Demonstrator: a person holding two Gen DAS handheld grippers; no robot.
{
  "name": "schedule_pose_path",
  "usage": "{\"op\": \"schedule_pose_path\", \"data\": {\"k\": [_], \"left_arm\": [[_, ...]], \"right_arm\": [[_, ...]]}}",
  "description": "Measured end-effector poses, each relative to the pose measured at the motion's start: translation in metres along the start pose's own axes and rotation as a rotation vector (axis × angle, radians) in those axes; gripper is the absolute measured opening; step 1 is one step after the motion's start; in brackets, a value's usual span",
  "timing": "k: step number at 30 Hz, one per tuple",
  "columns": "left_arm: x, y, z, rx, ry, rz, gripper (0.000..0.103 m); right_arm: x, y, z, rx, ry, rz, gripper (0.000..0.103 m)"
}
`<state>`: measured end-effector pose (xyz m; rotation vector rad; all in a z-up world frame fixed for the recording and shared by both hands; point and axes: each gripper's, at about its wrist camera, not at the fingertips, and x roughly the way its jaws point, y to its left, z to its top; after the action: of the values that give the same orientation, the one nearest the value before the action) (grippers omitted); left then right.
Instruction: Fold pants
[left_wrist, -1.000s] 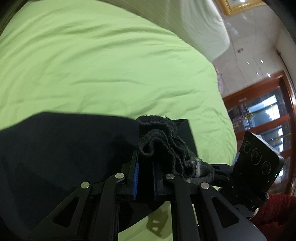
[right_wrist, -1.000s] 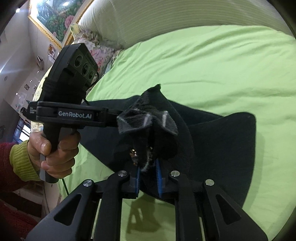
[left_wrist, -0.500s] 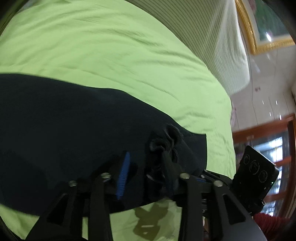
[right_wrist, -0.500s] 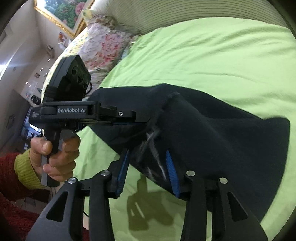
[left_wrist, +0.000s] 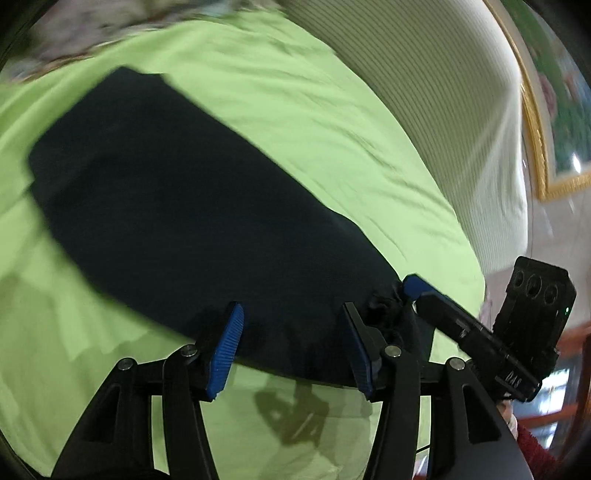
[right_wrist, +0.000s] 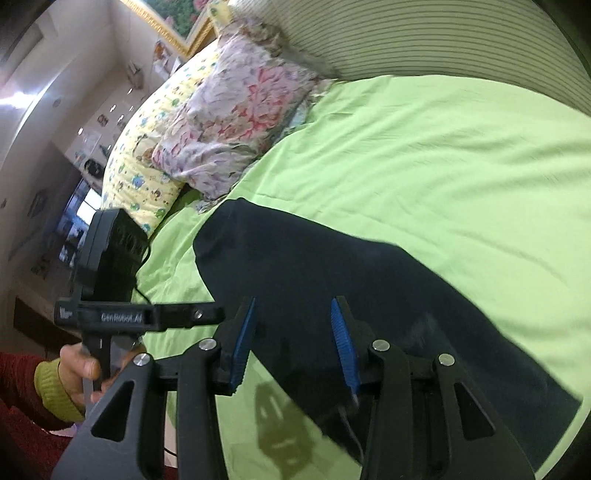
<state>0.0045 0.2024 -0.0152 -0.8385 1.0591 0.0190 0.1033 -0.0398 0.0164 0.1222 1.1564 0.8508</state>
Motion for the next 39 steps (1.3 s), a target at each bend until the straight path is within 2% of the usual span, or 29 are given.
{"op": "schedule_pose_path", "data": {"k": [3,9,15,23,32,36,37,38,39], "left_arm": [[-0.017,0.024,0.001,-0.076,-0.044,0.030,0.056],[-0.047,0.065,0.006,-0.191,-0.133,0.092,0.057],[-0.055,0.098,0.014,-0.302,-0.156,0.119,0.060],[-0.041,0.113,0.018,-0.343,-0.133,0.124,0.062],[-0.036,0.119,0.024,-0.343,-0.156,0.128,0.063],[-0.034,0.119,0.026,-0.342,-0.179,0.127,0.057],[-0.034,0.119,0.026,-0.337,-0.187,0.129,0.053],[-0.034,0.118,0.027,-0.328,-0.188,0.130,0.040],[-0.034,0.117,0.027,-0.314,-0.178,0.116,0.033]], "right_arm": [[0.018,0.008,0.019,-0.046,0.040,0.018,0.052],[0.056,0.023,0.052,-0.131,0.109,0.039,0.053],[0.097,0.039,0.079,-0.226,0.187,0.049,0.053],[0.148,0.048,0.108,-0.290,0.282,0.079,0.053],[0.197,0.051,0.119,-0.332,0.380,0.102,0.053],[0.211,0.055,0.117,-0.336,0.413,0.132,0.053],[0.212,0.057,0.117,-0.339,0.413,0.132,0.048],[0.212,0.058,0.117,-0.344,0.411,0.132,0.042],[0.210,0.059,0.116,-0.348,0.407,0.138,0.032]]}}
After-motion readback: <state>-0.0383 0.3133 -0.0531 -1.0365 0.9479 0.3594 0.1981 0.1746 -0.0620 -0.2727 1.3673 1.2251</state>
